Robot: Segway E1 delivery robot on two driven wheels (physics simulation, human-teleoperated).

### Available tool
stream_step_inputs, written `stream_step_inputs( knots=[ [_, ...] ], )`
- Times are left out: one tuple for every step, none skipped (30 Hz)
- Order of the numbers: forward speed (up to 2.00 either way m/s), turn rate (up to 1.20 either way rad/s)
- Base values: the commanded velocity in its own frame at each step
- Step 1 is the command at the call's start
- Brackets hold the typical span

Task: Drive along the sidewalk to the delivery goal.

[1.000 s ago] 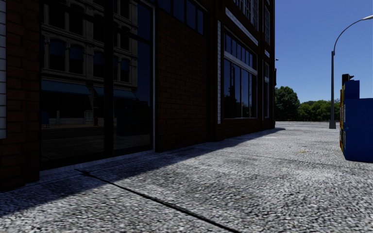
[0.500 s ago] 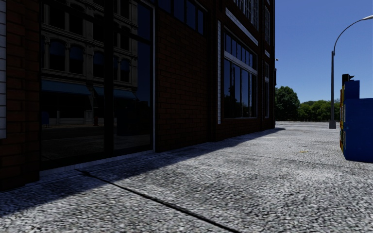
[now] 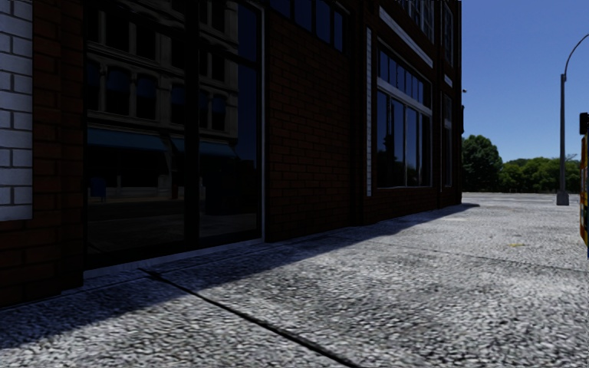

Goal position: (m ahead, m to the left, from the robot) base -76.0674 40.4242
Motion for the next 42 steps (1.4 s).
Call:
stream_step_inputs(
  knots=[
    [0.48,0.42],
    [0.48,0.43],
    [0.48,0.45],
    [0.48,0.47],
    [0.48,0.49],
    [0.48,0.49],
    [0.48,0.52],
    [0.45,0.62],
    [0.45,0.63],
    [0.45,0.63],
    [0.45,0.63],
    [0.45,0.63],
    [0.45,0.63],
    [0.45,0.63],
    [0.45,0.63],
    [0.45,0.63],
    [0.45,0.63],
    [0.45,0.63],
    [0.45,0.63],
    [0.45,0.63],
    [0.45,0.63],
    [0.45,0.63],
    [0.45,0.63],
    [0.47,0.63],
    [0.49,0.63],
    [0.51,0.63],
    [0.57,0.63],
    [0.60,0.63],
    [0.60,0.63],
    [0.62,0.63],
    [0.63,0.63],
    [0.67,0.63],
    [0.73,0.63],
    [0.75,0.63],
    [0.77,0.63],
    [0.77,0.63],
    [0.77,0.63],
    [0.77,0.63],
    [0.77,0.63],
    [0.77,0.63],
    [0.78,0.63],
    [0.78,0.63]
  ],
)
